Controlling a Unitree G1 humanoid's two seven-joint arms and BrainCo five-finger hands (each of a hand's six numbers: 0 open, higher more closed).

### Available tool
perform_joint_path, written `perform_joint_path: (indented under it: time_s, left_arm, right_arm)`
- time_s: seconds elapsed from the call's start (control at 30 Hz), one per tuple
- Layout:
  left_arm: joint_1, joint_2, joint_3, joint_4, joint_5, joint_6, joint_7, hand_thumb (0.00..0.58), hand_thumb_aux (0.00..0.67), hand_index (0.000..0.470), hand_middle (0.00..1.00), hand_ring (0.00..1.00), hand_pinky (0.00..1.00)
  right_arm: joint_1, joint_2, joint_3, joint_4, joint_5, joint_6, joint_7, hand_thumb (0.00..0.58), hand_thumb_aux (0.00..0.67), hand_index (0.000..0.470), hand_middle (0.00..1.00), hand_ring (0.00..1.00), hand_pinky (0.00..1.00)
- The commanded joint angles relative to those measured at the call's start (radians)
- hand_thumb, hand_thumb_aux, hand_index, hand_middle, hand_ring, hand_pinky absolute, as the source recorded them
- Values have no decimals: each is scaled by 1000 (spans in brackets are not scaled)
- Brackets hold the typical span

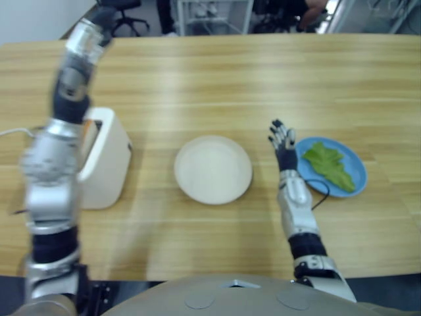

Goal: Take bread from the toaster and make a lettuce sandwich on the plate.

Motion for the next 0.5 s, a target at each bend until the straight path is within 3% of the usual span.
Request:
perform_joint_path:
  time_s: [0.03,0.13,0.23,0.5]
  left_arm:
    - [76,140,155,129,182,-2,-3,0,0,0,0,0,0]
    - [195,243,226,235,351,-38,2,0,0,0,0,0,0]
    - [330,326,205,330,542,-44,11,0,0,0,0,0,0]
    - [399,346,16,507,703,39,7,0,0,0,0,0,0]
  right_arm:
    - [15,9,-3,9,-6,-1,-8,0,0,0,0,0,0]
    - [24,13,-3,9,-4,-3,-9,0,0,0,0,0,0]
    - [22,15,-1,23,-4,-4,-6,0,0,0,0,0,0]
    - [23,26,4,4,-5,-1,-14,0,0,0,0,0,0]
